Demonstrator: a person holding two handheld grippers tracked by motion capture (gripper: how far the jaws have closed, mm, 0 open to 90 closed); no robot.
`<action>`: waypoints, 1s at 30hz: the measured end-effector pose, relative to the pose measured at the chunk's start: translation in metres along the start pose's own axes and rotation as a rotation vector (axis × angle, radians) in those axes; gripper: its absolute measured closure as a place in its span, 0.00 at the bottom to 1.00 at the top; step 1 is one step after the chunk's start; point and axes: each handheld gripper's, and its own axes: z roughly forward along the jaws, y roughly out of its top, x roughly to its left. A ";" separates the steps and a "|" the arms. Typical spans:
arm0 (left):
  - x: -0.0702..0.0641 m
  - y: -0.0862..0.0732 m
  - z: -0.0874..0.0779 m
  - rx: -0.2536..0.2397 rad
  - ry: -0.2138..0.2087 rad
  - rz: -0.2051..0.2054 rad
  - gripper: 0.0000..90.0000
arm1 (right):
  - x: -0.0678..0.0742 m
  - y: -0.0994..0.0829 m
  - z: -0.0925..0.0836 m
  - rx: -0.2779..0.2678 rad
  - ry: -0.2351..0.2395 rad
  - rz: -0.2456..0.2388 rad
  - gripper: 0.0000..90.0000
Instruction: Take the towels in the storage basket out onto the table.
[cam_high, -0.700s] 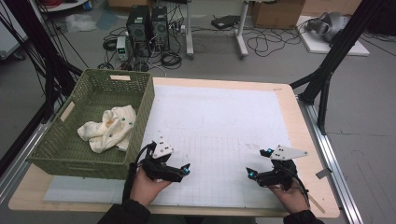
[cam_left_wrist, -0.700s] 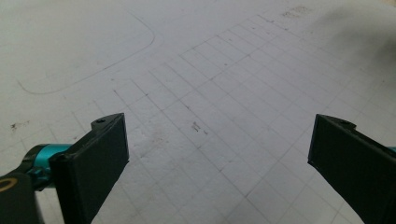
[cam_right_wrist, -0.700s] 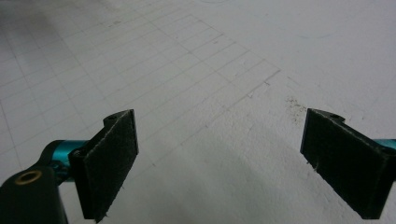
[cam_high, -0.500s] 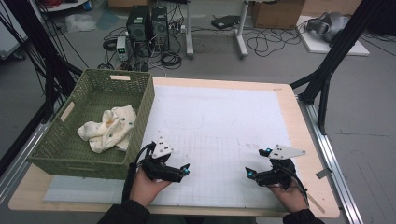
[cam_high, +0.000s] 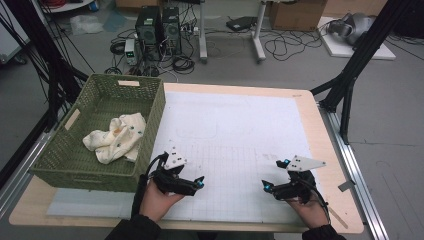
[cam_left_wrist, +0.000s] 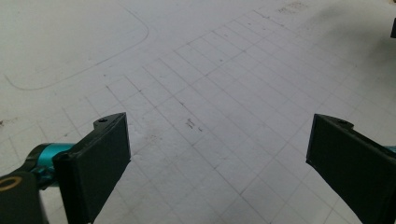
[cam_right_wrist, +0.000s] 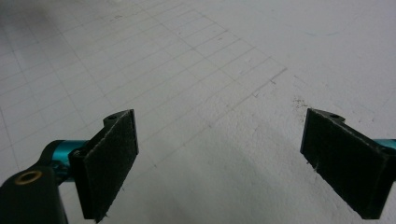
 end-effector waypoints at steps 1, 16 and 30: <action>0.000 0.000 0.000 0.000 0.000 0.000 0.07 | 0.000 0.000 0.000 -0.002 -0.003 -0.001 0.12; 0.001 0.025 0.019 0.037 -0.017 0.006 0.09 | -0.001 -0.001 -0.007 -0.012 -0.024 0.007 0.12; 0.013 0.065 0.019 0.001 -0.064 -0.014 0.25 | -0.005 -0.002 -0.007 -0.010 -0.025 0.011 0.12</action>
